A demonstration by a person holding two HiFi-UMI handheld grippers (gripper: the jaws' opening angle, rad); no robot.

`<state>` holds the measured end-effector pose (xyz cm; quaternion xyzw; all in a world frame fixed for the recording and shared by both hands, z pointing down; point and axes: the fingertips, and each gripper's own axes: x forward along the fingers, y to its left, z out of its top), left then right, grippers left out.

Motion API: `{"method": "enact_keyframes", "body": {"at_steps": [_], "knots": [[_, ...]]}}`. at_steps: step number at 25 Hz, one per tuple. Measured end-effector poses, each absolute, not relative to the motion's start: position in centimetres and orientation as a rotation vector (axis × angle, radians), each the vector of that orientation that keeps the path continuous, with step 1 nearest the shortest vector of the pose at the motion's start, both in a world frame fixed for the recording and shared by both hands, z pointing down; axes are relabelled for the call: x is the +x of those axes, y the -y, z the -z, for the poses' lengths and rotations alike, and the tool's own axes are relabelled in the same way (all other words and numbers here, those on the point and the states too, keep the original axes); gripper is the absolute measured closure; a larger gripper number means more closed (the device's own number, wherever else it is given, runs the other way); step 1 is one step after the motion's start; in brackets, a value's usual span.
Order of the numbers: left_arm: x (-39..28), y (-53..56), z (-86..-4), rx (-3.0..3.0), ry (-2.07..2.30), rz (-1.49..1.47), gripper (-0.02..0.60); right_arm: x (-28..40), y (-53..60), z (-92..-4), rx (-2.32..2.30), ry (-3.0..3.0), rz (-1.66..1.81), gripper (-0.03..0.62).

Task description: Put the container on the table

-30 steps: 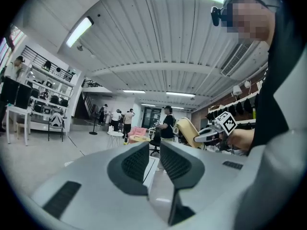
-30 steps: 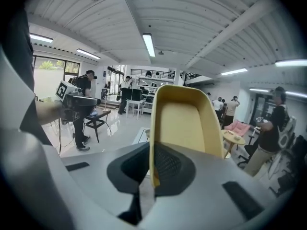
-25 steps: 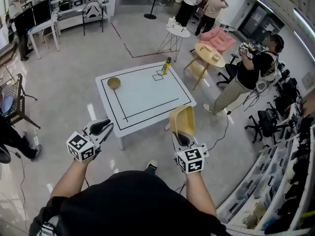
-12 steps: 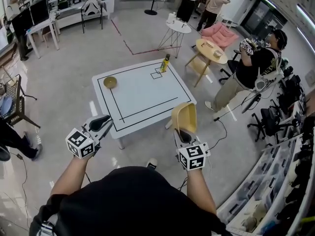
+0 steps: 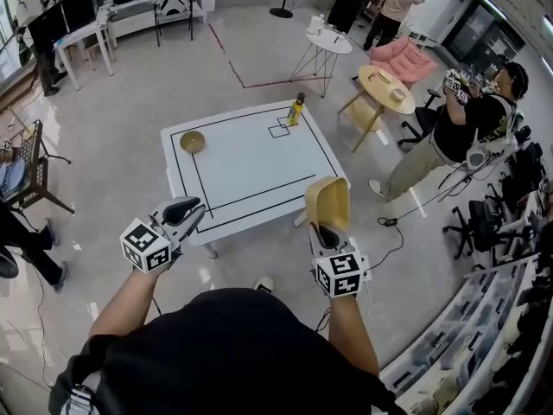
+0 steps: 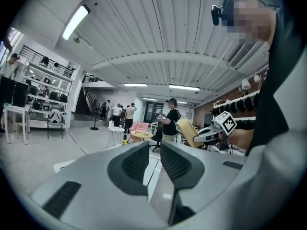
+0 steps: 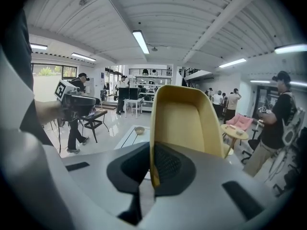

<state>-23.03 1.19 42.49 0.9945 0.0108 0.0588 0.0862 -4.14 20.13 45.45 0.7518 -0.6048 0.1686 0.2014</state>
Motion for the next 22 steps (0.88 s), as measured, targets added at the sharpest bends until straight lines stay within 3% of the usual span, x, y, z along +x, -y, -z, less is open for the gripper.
{"method": "enact_keyframes", "body": {"at_steps": [22], "knots": [[-14.6,-3.2,-42.2,2.969,0.098,-0.221,0.505,5.1,-19.0,-46.7,1.990,1.835,-0.481,0.586]]}}
